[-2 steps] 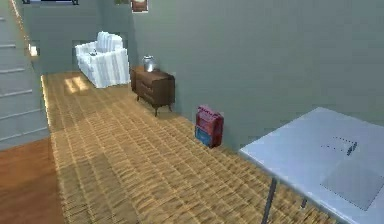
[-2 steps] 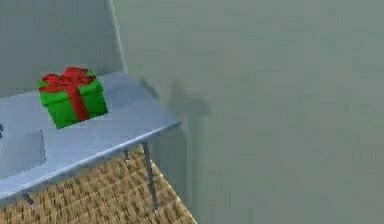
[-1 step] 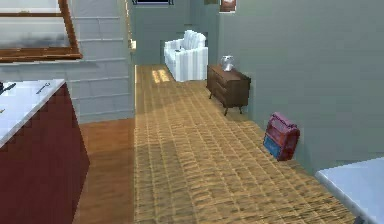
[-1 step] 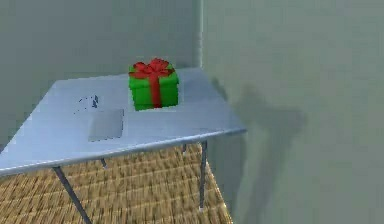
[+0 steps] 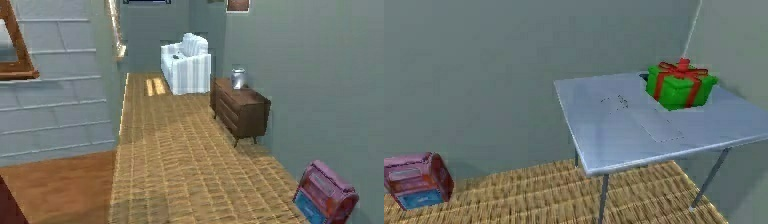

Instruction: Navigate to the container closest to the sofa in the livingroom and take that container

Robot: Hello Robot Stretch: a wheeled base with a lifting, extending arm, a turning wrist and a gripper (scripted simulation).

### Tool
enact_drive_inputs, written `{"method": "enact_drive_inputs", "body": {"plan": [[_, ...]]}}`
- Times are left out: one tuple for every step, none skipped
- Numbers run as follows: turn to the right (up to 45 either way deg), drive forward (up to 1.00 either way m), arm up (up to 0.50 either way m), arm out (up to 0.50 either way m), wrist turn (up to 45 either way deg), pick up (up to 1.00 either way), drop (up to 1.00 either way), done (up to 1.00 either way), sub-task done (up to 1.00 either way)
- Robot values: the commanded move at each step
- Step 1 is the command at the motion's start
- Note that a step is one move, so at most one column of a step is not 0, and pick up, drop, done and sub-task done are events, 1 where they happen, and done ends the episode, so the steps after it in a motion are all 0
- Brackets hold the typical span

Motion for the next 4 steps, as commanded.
{"method": "enact_drive_inputs", "body": {"plan": [[45.0, 0.00, 0.00, 0.00, 0.0, 0.00, 0.00, 0.00, 0.00], [9.0, 0.00, 0.00, 0.00, 0.0, 0.00, 0.00, 0.00, 0.00], [0.0, 0.55, 0.00, 0.00, 0.0, 0.00, 0.00, 0.00, 0.00], [-45.0, 0.00, 0.00, 0.00, 0.0, 0.00, 0.00, 0.00, 0.00]]}}
